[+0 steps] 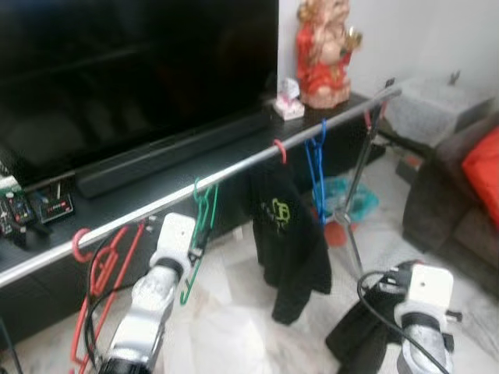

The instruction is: Hang hanger

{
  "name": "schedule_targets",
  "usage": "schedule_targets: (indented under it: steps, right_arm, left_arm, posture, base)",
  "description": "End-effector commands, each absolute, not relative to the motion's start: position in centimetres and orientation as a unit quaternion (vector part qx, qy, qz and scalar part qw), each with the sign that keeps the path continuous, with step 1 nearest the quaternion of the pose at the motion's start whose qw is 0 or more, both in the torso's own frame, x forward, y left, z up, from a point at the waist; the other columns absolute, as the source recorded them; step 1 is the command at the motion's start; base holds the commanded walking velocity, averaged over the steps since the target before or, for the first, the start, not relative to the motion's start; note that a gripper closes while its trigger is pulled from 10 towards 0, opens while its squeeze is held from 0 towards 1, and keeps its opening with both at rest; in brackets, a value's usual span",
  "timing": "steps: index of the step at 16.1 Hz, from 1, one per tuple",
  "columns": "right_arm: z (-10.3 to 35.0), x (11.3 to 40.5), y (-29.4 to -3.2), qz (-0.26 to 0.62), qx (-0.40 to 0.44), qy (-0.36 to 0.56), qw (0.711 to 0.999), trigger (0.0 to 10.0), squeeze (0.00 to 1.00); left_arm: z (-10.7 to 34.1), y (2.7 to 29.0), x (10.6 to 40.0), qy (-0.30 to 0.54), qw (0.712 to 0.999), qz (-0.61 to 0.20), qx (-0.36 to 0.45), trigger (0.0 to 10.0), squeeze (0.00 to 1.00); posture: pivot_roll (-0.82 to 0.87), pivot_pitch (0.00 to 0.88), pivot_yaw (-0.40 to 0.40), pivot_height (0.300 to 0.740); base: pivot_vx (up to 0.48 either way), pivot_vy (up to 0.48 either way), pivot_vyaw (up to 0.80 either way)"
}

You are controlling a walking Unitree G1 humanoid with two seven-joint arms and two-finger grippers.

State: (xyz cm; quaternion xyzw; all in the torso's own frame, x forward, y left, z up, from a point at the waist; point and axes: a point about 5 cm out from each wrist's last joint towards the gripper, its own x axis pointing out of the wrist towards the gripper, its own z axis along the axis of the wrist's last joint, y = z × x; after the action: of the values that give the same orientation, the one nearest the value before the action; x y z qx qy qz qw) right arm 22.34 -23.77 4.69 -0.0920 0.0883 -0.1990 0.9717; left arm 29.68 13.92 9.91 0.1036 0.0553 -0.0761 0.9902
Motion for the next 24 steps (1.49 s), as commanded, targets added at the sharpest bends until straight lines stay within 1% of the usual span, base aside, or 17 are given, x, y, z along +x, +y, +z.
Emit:
schedule_targets:
  steps: [1,4,5,9,11,13,15,19,20,21,22,23,24]
  right_arm:
    - [5.2,22.6,-23.7,-0.199,-0.092,0.073,0.973,10.0,0.0]
    - [5.2,22.6,-23.7,-0.198,-0.091,0.073,0.973,10.0,0.0]
    - [5.2,22.7,-23.7,-0.197,-0.091,0.073,0.973,10.0,0.0]
    - [5.3,22.7,-23.6,-0.198,-0.091,0.072,0.973,10.0,0.0]
    - [5.4,22.8,-23.6,-0.197,-0.092,0.07,0.974,10.0,0.0]
    - [5.4,22.8,-23.6,-0.197,-0.093,0.071,0.974,10.0,0.0]
    - [5.3,22.9,-23.5,-0.195,-0.094,0.071,0.974,10.0,0.0]
    - [5.4,22.7,-23.7,-0.2,-0.097,0.07,0.972,10.0,0.0]
    - [5.4,22.6,-23.9,-0.202,-0.098,0.07,0.972,10.0,0.0]
    - [5.4,22.6,-23.9,-0.203,-0.098,0.07,0.972,10.0,0.0]
    - [5.5,22.6,-24.0,-0.203,-0.098,0.07,0.972,10.0,0.0]
    - [5.5,22.6,-24.0,-0.203,-0.098,0.07,0.972,10.0,0.0]
    - [5.5,22.6,-24.0,-0.203,-0.098,0.07,0.972,10.0,0.0]
  left_arm:
    - [10.2,13.8,30.1,0.057,0.99,-0.072,0.11,10.0,0.0]
    - [10.1,13.3,30.4,0.067,0.988,-0.087,0.112,10.0,0.0]
    - [9.9,12.7,30.9,0.077,0.984,-0.098,0.129,10.0,0.0]
    - [10.2,12.5,32.8,0.098,0.982,-0.067,0.148,10.0,0.0]
    - [10.5,12.4,33.4,0.097,0.983,-0.061,0.141,10.0,0.0]
    - [10.6,12.2,33.6,0.1,0.982,-0.064,0.145,10.0,0.0]
    - [10.3,11.6,34.1,0.119,0.975,-0.084,0.166,10.0,0.0]
    - [9.6,10.9,34.3,0.134,0.97,-0.087,0.184,10.0,0.0]
    - [9.5,10.7,34.6,0.137,0.97,-0.084,0.183,4.3,0.0]
    - [9.5,10.6,34.6,0.137,0.97,-0.083,0.183,4.3,0.0]
    - [9.4,10.5,34.7,0.138,0.97,-0.083,0.183,1.3,0.0]
    - [9.3,10.5,34.7,0.14,0.97,-0.083,0.184,0.0,0.0]
    - [9.3,10.5,34.7,0.14,0.97,-0.083,0.184,0.0,0.0]
  posture:
    - [-0.03,0.0,0.062,0.74]
    - [-0.03,0.0,0.063,0.74]
    - [-0.03,0.0,0.063,0.74]
    - [-0.04,0.0,0.063,0.74]
    - [-0.05,0.0,0.066,0.74]
    - [-0.04,0.0,0.064,0.74]
    - [-0.05,0.0,0.066,0.74]
    - [-0.06,0.0,0.071,0.74]
    - [-0.06,0.0,0.069,0.74]
    - [-0.06,0.0,0.069,0.74]
    - [-0.06,0.0,0.066,0.74]
    - [-0.06,0.0,0.065,0.74]
    - [-0.06,0.0,0.065,0.74]
  base:
    - [0.0,0.0,0.0]
    - [0.0,0.0,0.0]
    - [0.0,0.0,0.0]
    - [0.0,0.0,0.0]
    - [0.0,0.0,0.0]
    - [0.0,0.0,0.0]
    - [0.0,0.0,0.0]
    - [0.0,0.0,0.0]
    - [0.0,0.0,0.0]
    - [0.0,0.0,0.0]
    - [0.0,0.0,0.0]
    - [0.0,0.0,0.0]
    - [0.0,0.0,0.0]
